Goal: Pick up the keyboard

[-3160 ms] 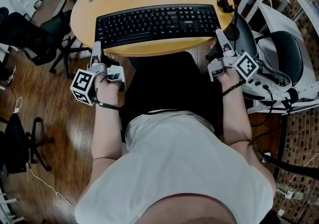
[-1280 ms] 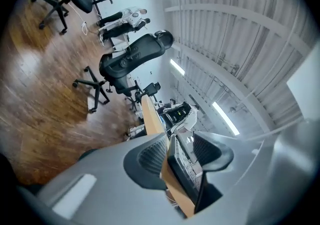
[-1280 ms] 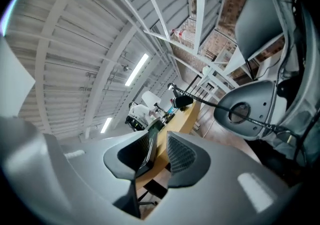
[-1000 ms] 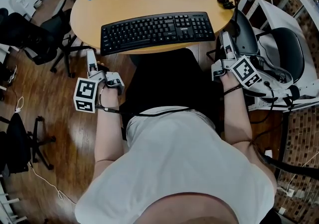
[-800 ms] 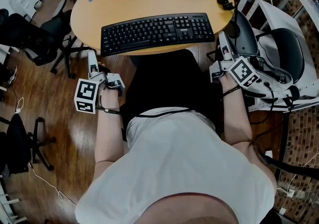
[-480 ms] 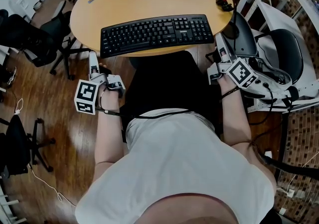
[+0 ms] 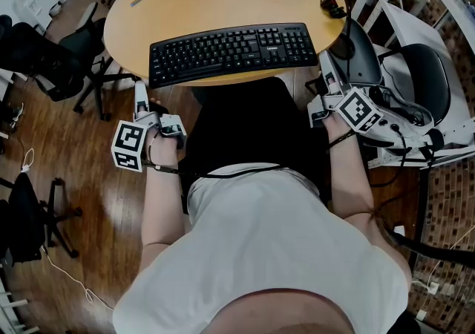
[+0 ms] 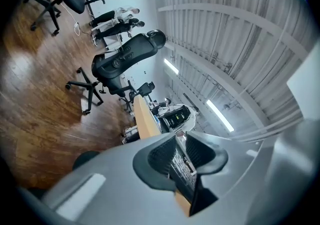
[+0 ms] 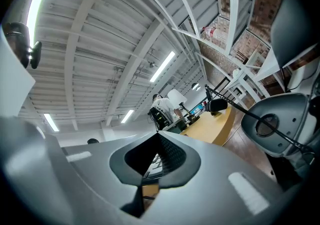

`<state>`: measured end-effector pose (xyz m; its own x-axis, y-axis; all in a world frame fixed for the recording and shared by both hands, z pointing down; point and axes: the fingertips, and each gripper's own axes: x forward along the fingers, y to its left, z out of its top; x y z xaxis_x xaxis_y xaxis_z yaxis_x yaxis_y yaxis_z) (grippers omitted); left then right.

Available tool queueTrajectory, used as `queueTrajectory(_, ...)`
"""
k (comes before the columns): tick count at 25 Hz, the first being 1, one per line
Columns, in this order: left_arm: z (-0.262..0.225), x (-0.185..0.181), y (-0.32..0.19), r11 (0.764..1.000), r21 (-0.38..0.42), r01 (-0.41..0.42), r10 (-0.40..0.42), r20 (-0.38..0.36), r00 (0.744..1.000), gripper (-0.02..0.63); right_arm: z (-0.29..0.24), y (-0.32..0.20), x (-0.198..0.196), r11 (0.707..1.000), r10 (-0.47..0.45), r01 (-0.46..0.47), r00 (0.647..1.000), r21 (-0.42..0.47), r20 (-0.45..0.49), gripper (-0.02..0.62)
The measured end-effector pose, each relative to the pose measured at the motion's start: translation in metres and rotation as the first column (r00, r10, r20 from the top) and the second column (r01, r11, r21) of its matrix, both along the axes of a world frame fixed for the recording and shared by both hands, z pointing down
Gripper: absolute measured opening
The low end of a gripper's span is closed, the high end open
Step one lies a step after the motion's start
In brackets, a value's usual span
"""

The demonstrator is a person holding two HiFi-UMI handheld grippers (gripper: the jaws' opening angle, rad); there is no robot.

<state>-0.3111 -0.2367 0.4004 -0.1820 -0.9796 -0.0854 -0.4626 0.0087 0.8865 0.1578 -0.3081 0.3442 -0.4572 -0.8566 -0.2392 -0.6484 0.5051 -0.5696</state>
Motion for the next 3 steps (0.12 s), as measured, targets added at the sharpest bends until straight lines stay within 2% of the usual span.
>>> queueTrajectory(3,-0.0006,0.0016,-0.0012,1.000,0.001,-0.004,0.004,-0.002,1.000,0.287,0.0001,-0.0007,-0.0003,1.000,-0.001,0.001,1.000,0.002,-0.002,0.000)
